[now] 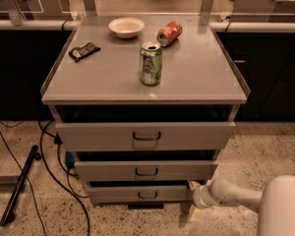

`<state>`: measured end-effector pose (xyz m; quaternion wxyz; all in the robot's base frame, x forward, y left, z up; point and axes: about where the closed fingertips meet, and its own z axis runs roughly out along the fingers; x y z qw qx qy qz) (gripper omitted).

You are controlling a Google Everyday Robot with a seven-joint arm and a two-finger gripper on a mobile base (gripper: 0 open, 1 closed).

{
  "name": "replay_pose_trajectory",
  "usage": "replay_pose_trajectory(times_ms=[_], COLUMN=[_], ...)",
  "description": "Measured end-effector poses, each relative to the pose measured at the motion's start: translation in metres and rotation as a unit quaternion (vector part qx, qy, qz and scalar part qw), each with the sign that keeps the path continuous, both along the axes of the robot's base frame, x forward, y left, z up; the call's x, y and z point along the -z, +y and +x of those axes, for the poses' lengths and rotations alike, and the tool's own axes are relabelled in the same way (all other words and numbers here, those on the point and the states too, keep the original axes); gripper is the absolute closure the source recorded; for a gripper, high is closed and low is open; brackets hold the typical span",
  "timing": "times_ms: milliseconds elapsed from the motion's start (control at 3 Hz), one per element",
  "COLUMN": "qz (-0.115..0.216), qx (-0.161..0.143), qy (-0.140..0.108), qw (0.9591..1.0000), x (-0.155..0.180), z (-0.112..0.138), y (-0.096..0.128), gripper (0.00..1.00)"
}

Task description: Open bottom drawer

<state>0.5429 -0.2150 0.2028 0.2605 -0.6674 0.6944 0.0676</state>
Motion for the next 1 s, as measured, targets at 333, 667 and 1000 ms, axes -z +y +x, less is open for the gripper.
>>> replay_pose_trajectory(times_ms=[333, 667, 1000], qz=[-0.001, -0.004, -0.016], qx=[-0.008, -0.016, -0.024], qy=[0.013, 0.028, 0.056], qw=[0.9999, 0.9995, 0.998], x=[0.012, 0.024, 0.045], z=[0.007, 0.011, 0.008], y=[0.008, 0.015, 0.021], gripper=[0.0, 0.0, 0.0])
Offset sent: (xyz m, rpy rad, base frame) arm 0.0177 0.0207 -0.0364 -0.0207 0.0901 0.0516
